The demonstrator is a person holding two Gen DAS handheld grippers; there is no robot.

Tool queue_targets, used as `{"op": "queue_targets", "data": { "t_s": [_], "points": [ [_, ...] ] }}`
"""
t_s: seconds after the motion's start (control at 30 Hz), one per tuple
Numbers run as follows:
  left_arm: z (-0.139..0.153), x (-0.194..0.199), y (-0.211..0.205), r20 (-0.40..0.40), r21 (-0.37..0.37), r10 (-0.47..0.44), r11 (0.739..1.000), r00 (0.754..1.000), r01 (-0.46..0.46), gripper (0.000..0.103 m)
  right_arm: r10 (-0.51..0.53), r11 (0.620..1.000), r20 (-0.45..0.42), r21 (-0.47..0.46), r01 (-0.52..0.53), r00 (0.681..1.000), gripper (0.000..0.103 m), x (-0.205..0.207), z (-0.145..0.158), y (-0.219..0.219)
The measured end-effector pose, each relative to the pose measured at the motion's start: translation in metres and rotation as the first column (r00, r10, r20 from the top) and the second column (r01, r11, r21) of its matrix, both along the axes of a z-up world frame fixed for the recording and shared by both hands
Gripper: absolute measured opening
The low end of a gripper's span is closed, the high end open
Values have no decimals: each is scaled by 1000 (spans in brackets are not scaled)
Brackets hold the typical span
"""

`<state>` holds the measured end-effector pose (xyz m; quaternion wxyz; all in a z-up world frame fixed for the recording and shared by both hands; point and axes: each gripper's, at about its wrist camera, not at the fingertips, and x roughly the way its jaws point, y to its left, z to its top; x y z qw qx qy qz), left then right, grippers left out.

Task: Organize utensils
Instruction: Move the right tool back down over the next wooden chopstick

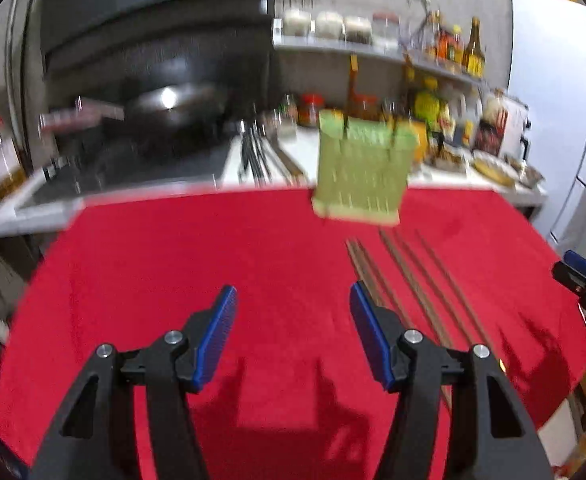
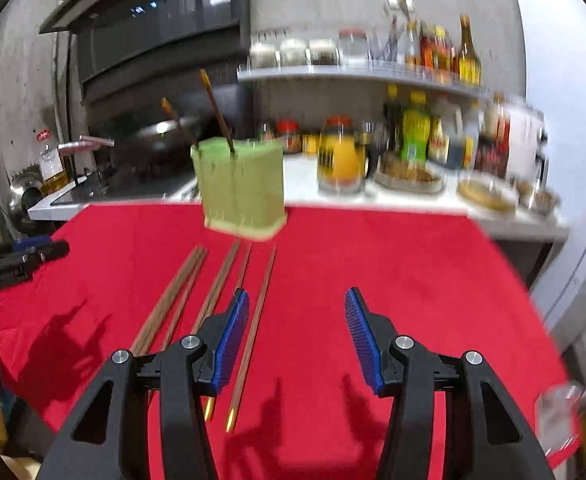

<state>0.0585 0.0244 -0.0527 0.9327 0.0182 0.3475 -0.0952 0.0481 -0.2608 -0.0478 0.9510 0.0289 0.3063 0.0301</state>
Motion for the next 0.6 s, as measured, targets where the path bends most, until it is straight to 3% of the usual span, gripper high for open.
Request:
{"op": "queue_targets", "data": {
  "t_s": [0.17, 0.27, 0.6],
  "points": [
    [-34, -13, -1, -86, -21, -17, 1000, 996, 15, 58, -16, 998, -66, 58, 19, 998, 51, -5, -24, -2],
    [-45, -16, -1, -118, -25, -26, 999, 993, 23, 58, -19, 999, -86, 46, 23, 996, 51, -4, -28, -1],
    [-53, -12, -15, -154, -46, -93, 995, 984, 87, 58, 12, 999, -122, 42, -7, 992, 50, 2, -35, 6]
  ]
}}
